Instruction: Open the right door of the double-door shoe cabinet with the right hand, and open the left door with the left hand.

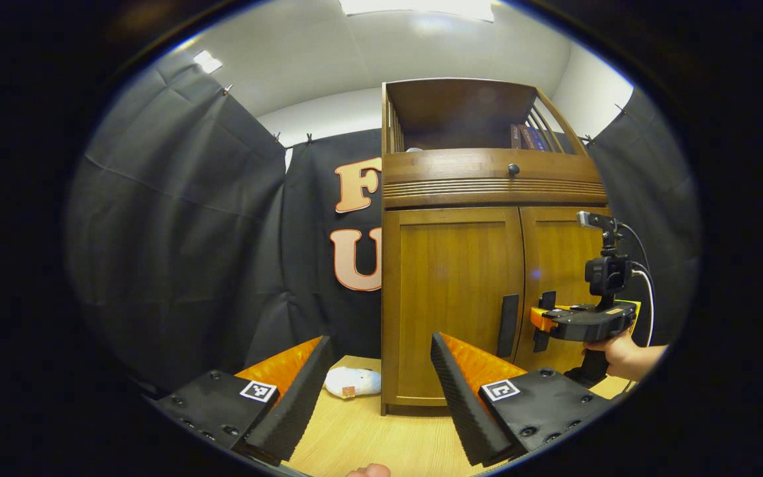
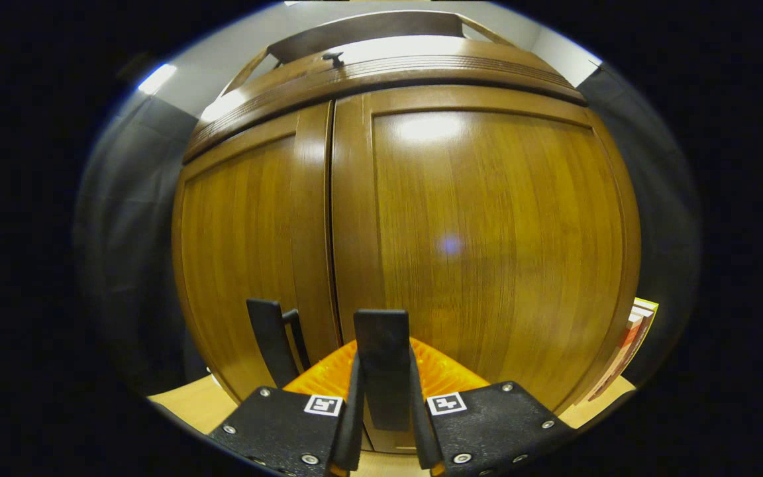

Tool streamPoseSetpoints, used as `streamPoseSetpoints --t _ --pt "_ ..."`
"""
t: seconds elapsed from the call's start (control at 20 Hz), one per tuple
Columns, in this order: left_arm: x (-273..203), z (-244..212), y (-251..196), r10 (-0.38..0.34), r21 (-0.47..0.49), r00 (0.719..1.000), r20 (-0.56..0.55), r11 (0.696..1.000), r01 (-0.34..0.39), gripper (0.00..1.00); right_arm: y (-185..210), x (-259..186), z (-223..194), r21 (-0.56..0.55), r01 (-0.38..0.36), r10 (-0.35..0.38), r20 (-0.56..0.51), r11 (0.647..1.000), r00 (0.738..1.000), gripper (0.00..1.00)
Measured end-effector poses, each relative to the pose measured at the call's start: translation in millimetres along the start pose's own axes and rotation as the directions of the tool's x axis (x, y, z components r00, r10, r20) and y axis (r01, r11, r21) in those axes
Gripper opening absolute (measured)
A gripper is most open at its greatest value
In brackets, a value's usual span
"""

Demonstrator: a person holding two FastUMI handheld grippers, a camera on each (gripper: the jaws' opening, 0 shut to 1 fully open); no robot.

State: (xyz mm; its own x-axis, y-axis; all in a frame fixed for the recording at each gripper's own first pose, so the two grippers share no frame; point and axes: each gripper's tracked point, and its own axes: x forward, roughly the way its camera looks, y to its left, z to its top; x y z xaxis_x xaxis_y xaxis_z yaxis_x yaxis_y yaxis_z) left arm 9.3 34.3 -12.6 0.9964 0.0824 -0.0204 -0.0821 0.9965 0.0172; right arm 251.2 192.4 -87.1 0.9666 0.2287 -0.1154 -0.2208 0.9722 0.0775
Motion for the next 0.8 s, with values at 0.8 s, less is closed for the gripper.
streamPoseSetpoints --t 0.8 --pt "-28 1 9 0.018 0.004 1.0 -0.006 1.0 -0.018 0.96 2 -21 11 -0.031 -0.058 0.057 -0.029 0.998 0.998 0.25"
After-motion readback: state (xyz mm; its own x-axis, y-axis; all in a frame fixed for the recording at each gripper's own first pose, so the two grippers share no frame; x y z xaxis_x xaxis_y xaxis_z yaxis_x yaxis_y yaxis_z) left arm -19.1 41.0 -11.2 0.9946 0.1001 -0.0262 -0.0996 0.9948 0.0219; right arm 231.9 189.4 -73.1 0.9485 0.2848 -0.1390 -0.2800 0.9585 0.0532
